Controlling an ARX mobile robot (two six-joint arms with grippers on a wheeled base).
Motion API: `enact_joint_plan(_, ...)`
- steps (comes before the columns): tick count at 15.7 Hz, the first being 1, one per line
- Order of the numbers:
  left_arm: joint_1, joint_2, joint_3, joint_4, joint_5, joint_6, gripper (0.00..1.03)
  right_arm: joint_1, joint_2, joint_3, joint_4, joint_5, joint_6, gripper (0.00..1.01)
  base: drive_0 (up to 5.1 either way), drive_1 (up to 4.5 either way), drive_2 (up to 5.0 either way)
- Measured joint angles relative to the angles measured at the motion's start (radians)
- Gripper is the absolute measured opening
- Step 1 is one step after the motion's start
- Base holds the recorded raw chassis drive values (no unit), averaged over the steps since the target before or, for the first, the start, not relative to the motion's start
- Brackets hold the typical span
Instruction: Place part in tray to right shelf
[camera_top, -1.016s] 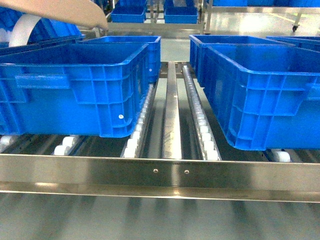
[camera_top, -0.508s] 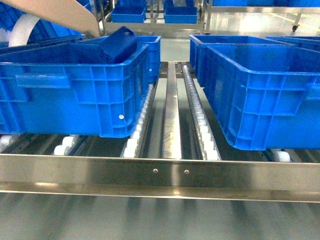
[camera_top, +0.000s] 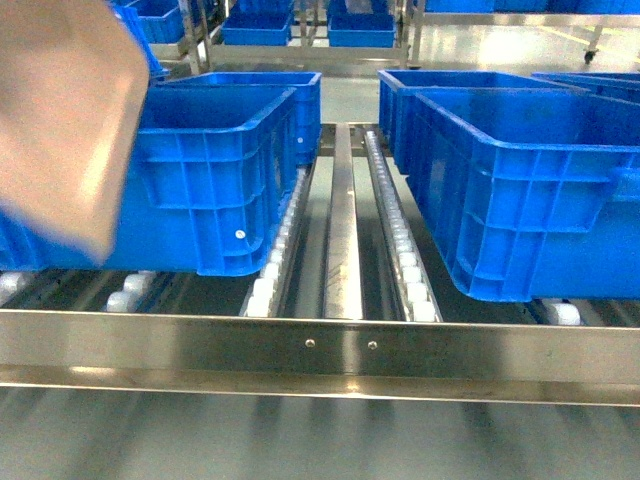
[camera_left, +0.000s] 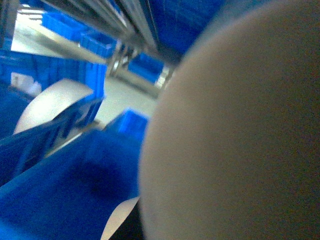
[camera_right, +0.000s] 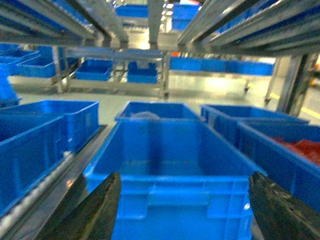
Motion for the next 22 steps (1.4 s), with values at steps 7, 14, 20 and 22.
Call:
enact_joint_plan(7, 0.086, -0.262, -0.471, 0.154, 0.136, 0.271, 0.13, -0.156, -0.177, -0.149, -0.136, -0.189, 0.061, 0.02, 0.0, 0.00, 0.0)
enact_joint_plan(14, 0.087, -0.443, -0.669, 0.150, 0.140, 0.283, 0.13, -0.150, -0.306, -0.217, -0.211, -0.199, 0.064, 0.02, 0.0, 0.00, 0.0)
enact_joint_plan(20, 0.088, -0.627, -0.771, 0.058, 0.140, 0.283, 0.13, -0.150, -0.410, -0.259, -0.257, -0.200, 0.065, 0.02, 0.0, 0.00, 0.0)
enact_joint_plan(22, 0.087, -0.692, -0.796, 0.006, 0.140, 0.283, 0.13, -0.150, -0.445, -0.259, -0.291, -0.200, 0.065, 0.02, 0.0, 0.00, 0.0)
